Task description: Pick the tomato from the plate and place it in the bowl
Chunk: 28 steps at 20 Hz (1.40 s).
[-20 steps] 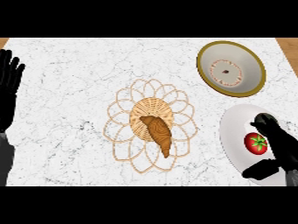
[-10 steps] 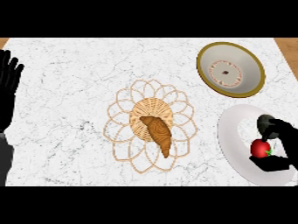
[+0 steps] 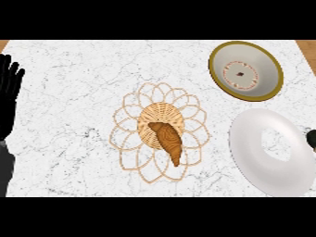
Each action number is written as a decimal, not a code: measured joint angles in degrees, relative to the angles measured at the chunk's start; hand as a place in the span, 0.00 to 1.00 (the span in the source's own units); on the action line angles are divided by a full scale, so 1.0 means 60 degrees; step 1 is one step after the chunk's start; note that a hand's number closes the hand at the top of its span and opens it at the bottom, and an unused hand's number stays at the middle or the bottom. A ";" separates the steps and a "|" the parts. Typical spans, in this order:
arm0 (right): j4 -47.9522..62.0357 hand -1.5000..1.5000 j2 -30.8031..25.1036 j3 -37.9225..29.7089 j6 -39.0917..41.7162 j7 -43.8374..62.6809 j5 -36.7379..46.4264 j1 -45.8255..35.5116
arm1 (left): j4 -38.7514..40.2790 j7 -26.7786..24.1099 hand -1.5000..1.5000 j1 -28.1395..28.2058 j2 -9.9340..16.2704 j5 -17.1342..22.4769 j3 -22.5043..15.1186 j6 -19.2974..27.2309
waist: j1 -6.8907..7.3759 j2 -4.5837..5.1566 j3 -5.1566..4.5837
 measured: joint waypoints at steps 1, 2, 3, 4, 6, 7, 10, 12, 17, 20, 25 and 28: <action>0.0519 1.00 -0.0245 -0.0174 -0.0121 -0.0312 0.0008 -0.0140 | -0.0013 0.0103 0.50 -0.0113 0.0008 -0.0020 -0.0019 0.0040 | 0.0018 0.0000 0.0004; 0.0877 1.00 -0.0496 -0.0346 -0.0210 -0.0558 0.0005 -0.0242 | -0.0100 0.0193 0.50 -0.0106 0.0027 0.0045 -0.0013 -0.0015 | 0.0034 -0.0004 0.0008; 0.1219 1.00 -0.0657 -0.0468 -0.0408 -0.0666 0.0062 -0.0419 | -0.0192 0.0301 0.50 -0.0142 0.0032 0.0046 -0.0032 0.0001 | 0.0053 -0.0007 0.0007; 0.1376 1.00 -0.0800 -0.0601 -0.0578 -0.0718 0.0083 -0.0511 | -0.0167 0.0258 0.50 -0.0140 -0.0007 -0.0013 -0.0070 0.0032 | 0.0050 -0.0010 0.0008; 0.1400 1.00 -0.1089 -0.0908 -0.0754 -0.0819 0.0014 -0.0477 | -0.0349 0.0378 0.50 -0.0056 -0.0052 -0.0063 -0.0118 0.0099 | 0.0032 -0.0023 0.0004; 0.1315 1.00 -0.1182 -0.1029 -0.0784 -0.0810 -0.0038 -0.0494 | -0.0294 0.0272 0.50 -0.0010 -0.0076 -0.0097 -0.0115 0.0096 | 0.0022 -0.0027 0.0001; 0.0885 1.00 -0.1551 -0.1484 -0.0578 -0.1105 -0.0434 -0.0417 | -0.0174 0.0136 0.50 0.0076 -0.0066 -0.0126 -0.0048 0.0074 | -0.0027 -0.0040 -0.0007; 0.0507 1.00 -0.1638 -0.1729 -0.0303 -0.1357 -0.0842 -0.0519 | -0.0344 0.0242 0.50 0.0132 -0.0059 -0.0111 -0.0054 0.0074 | -0.0030 -0.0054 -0.0010; -0.1278 1.00 -0.1819 -0.2405 0.0433 -0.1401 -0.1797 -0.0448 | -0.0217 0.0052 0.50 0.0235 -0.0085 -0.0129 0.0024 0.0067 | -0.0117 -0.0075 -0.0024; -0.2192 1.00 -0.1749 -0.2621 0.0972 -0.0994 -0.2437 -0.0855 | -0.0284 0.0287 0.50 0.0059 -0.0001 -0.0066 0.0042 0.0031 | -0.0078 -0.0075 -0.0023; -0.3732 1.00 -0.1550 -0.2844 0.2177 0.0262 -0.3788 -0.1702 | -0.0172 0.0227 0.50 0.0011 -0.0100 -0.0156 -0.0054 0.0058 | -0.0054 -0.0071 -0.0026; -0.4415 1.00 -0.1408 -0.2562 0.2608 0.1450 -0.4281 -0.2423 | -0.0214 0.0227 0.50 0.0003 -0.0055 -0.0062 0.0008 -0.0039 | 0.0026 -0.0057 -0.0025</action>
